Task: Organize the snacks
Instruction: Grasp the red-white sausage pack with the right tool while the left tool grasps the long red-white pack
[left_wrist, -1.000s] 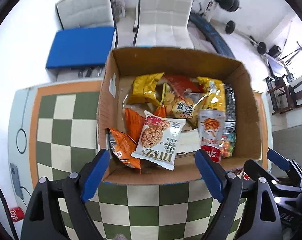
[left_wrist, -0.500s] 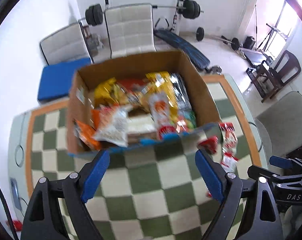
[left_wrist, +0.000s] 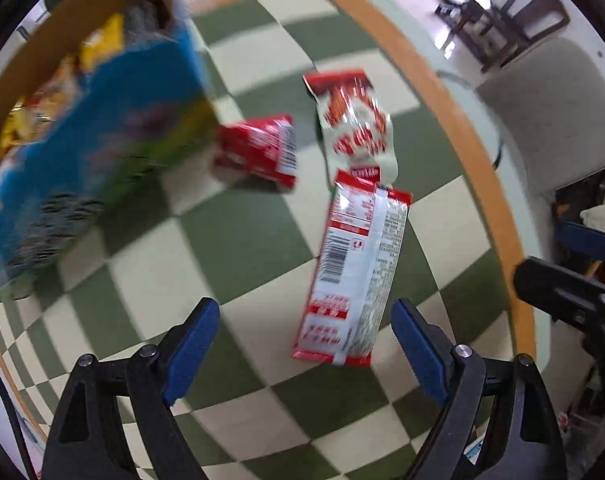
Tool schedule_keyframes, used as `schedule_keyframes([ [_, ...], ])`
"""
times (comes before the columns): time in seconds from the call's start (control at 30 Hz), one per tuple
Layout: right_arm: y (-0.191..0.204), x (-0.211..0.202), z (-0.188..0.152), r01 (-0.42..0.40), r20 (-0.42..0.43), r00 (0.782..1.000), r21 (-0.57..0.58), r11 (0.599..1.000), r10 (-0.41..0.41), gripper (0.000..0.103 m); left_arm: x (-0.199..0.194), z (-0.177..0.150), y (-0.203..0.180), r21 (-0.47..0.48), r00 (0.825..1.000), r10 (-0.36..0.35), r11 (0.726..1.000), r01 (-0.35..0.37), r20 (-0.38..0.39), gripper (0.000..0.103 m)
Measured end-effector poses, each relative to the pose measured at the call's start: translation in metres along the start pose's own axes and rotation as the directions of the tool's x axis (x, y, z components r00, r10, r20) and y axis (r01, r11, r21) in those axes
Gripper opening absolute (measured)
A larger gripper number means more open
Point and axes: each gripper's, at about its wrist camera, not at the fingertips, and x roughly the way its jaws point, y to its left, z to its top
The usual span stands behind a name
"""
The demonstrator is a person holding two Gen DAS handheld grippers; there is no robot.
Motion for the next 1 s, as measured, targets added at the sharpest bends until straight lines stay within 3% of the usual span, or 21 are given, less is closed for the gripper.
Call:
schedule_keyframes([
  [0.23, -0.038, 0.026, 0.013, -0.013, -0.047, 0.999, 0.028, 1.0, 0.015, 0.098, 0.048, 0.021, -0.026, 0.022, 0.992, 0.041, 0.999, -0.039, -0.116, 0.088],
  [0.33, -0.049, 0.031, 0.021, -0.009, -0.056, 0.998, 0.029, 1.0, 0.011, 0.098, 0.051, 0.02, -0.04, 0.053, 0.992, 0.075, 0.996, -0.07, -0.101, 0.087],
  [0.4, -0.055, 0.032, 0.027, -0.009, -0.062, 0.998, 0.035, 0.999, 0.012, 0.098, 0.049, 0.019, -0.043, 0.042, 0.993, 0.076, 0.996, -0.072, -0.091, 0.08],
  [0.43, -0.056, 0.032, 0.032, -0.014, -0.061, 0.998, 0.036, 0.999, 0.016, 0.098, 0.047, 0.018, -0.044, 0.027, 0.994, 0.075, 0.997, -0.073, -0.085, 0.075],
  [0.5, -0.058, 0.031, 0.04, -0.015, -0.056, 0.998, 0.031, 0.999, 0.017, 0.098, 0.041, 0.016, -0.043, -0.002, 0.994, 0.075, 0.997, -0.075, -0.082, 0.051],
  [0.67, -0.046, 0.033, 0.067, -0.045, -0.051, 0.998, 0.026, 0.999, 0.046, 0.098, 0.035, 0.0, -0.006, -0.173, 0.994, 0.027, 0.984, -0.045, -0.105, 0.049],
  [0.83, -0.01, 0.046, 0.096, -0.092, -0.056, 0.994, 0.008, 0.996, 0.093, 0.098, 0.026, -0.023, 0.04, -0.355, 0.995, -0.019, 0.935, -0.017, -0.098, 0.048],
  [1.0, 0.029, 0.076, 0.119, -0.107, -0.097, 0.989, 0.009, 0.994, 0.108, 0.097, 0.02, -0.036, 0.064, -0.444, 0.996, -0.028, 0.896, -0.014, -0.089, 0.049],
])
